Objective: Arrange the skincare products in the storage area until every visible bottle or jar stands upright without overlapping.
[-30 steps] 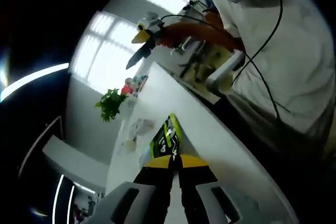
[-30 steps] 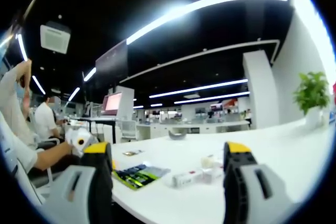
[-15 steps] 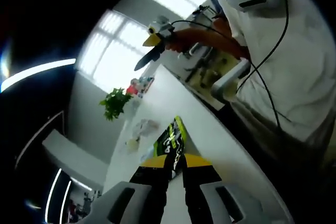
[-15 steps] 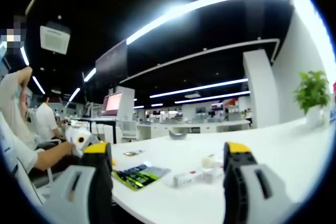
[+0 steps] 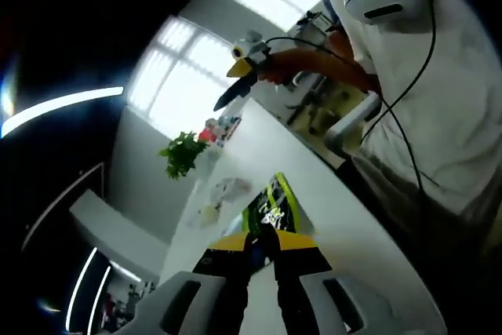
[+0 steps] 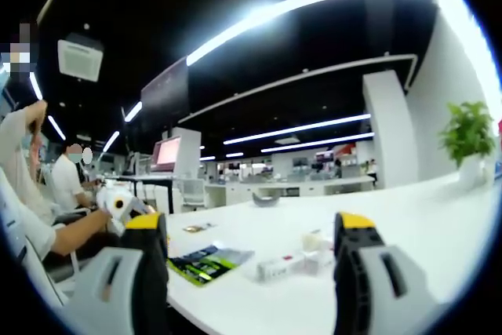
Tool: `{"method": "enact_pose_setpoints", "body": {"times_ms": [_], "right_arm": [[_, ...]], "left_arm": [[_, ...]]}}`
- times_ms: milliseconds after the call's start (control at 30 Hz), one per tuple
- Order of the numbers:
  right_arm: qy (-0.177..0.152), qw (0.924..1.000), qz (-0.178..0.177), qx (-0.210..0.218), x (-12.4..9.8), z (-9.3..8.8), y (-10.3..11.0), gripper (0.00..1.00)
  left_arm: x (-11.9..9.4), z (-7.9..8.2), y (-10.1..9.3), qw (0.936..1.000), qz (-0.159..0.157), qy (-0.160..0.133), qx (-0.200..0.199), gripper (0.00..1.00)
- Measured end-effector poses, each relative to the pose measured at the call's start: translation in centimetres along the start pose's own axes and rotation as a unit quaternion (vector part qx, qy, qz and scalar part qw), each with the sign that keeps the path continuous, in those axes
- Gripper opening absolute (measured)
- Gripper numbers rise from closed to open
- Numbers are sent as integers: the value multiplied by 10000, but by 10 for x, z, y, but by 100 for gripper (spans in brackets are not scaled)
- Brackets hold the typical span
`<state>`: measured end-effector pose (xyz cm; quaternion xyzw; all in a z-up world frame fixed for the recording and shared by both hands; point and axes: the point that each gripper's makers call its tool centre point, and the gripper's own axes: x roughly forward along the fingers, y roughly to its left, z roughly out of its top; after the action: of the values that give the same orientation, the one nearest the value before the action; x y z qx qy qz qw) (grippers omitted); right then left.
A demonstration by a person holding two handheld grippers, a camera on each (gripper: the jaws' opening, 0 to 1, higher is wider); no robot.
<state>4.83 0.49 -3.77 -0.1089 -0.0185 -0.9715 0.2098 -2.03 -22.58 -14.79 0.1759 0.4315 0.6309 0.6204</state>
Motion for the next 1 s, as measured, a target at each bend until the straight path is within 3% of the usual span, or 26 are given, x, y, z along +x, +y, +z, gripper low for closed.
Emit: {"method": "enact_pose_setpoints", "body": {"times_ms": [167,400,567,733,867,1000], "right_arm": [[52,10000,29,31,4,-4,1,88],[92,9999,93,36,5,-6,4,88],[85,9999,69,33,4,-5,2,88],[56,10000,53,24,3,-4,1,88],[111,9999,98,26,5,-6,4,88],[86,9999,86,19,3,-4,3,88]], "left_arm": [[2,-6,13,9995,274,110,136,18],[6,-17,37,9972,671,142,-295,32],[3,-29,59,9929,991,114,-644,37],[-1,-46,91,9825,1445,56,-1172,55],[-1,-62,108,9657,1577,54,-2060,60],[-5,-80,116,9516,1677,97,-2573,69]]}}
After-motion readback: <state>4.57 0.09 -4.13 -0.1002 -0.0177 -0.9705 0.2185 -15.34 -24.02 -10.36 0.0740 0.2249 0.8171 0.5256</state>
